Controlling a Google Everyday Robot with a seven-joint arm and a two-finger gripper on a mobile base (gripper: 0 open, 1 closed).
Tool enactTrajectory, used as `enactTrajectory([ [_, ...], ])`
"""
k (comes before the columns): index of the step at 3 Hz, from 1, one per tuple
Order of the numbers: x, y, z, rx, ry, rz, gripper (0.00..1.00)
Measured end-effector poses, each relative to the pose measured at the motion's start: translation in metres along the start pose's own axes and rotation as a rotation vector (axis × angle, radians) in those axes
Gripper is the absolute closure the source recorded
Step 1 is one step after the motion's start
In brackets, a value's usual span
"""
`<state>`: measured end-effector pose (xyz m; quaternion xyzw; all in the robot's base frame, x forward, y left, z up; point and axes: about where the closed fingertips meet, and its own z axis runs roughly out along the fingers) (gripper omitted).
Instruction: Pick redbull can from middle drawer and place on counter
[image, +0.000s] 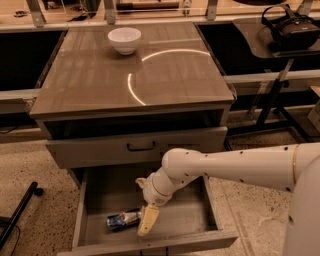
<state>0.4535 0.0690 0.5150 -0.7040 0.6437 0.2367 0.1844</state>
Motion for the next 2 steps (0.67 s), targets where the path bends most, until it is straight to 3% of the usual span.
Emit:
enactTrajectory([
  [2,0.02,-0.025,0.056,0.013,-0.036,0.004,0.0],
])
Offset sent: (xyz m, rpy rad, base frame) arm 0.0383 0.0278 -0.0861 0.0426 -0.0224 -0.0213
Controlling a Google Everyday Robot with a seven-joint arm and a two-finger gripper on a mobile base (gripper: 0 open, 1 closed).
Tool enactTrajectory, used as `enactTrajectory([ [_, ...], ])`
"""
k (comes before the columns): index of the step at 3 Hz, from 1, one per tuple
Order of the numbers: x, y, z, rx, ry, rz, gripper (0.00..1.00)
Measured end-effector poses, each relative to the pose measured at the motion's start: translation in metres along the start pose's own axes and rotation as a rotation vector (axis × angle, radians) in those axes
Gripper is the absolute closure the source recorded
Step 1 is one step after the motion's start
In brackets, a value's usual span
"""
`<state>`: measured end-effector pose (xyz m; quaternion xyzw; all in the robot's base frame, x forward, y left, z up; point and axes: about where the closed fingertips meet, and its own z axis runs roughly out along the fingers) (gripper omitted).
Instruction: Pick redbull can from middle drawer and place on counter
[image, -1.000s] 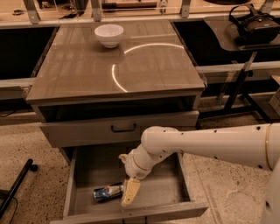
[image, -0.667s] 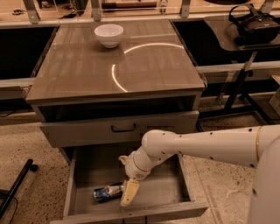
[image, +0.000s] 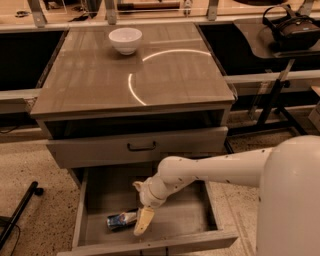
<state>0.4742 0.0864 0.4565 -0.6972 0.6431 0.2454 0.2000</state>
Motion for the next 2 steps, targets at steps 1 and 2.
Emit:
enactTrajectory([
  [1,0.002,-0.012,0.017,0.016,0.004,-0.02,0.0],
  [2,0.004,-0.021,0.033,0.024,0.014,-0.038,0.0],
])
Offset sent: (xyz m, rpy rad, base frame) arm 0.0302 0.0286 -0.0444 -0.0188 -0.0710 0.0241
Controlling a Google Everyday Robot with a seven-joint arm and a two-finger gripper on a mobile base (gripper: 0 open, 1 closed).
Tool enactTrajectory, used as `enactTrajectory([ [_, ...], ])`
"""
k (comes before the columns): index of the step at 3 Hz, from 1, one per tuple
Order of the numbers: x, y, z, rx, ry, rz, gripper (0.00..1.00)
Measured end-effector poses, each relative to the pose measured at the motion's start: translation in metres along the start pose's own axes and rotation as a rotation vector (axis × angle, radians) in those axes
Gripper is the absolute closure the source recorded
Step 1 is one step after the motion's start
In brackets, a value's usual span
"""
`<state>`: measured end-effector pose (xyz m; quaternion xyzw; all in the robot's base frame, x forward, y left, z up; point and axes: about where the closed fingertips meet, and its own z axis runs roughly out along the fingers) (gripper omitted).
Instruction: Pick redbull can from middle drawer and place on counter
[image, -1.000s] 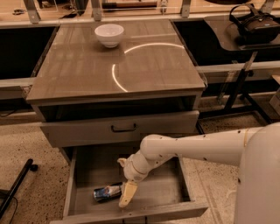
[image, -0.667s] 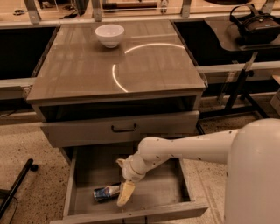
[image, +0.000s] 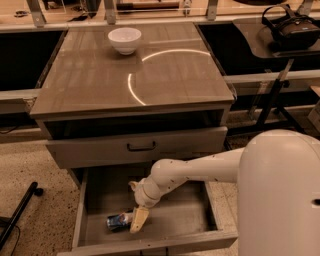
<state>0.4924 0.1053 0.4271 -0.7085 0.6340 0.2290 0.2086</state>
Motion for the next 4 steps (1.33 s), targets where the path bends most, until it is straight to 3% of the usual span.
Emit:
enactTrajectory([
  [4,0.003,0.002,0.062,-0.024,0.095,-0.035,0.0],
])
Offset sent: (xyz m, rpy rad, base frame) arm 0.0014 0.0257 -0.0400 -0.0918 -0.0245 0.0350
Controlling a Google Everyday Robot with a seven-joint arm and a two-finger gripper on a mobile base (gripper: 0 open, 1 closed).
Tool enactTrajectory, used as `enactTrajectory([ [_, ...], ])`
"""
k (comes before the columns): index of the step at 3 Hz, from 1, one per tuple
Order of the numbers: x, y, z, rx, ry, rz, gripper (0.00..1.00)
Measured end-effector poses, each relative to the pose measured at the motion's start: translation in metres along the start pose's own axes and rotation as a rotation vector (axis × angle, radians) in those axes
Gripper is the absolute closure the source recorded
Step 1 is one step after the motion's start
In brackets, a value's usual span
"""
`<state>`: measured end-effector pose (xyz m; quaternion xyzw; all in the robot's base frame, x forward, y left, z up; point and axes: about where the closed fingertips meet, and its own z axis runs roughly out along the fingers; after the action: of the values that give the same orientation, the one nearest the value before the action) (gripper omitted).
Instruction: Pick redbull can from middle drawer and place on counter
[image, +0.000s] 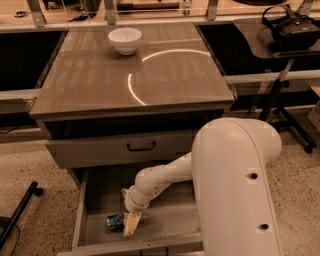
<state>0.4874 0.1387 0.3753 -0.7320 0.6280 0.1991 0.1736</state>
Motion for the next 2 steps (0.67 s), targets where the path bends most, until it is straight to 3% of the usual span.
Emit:
enactTrajectory([
  [1,0.0004,0.0019,0.0079,-0.007,0.003,0.001,0.05],
  [2,0.0035,0.0058,0.0176,-0.025,-0.013,0.013,0.29],
])
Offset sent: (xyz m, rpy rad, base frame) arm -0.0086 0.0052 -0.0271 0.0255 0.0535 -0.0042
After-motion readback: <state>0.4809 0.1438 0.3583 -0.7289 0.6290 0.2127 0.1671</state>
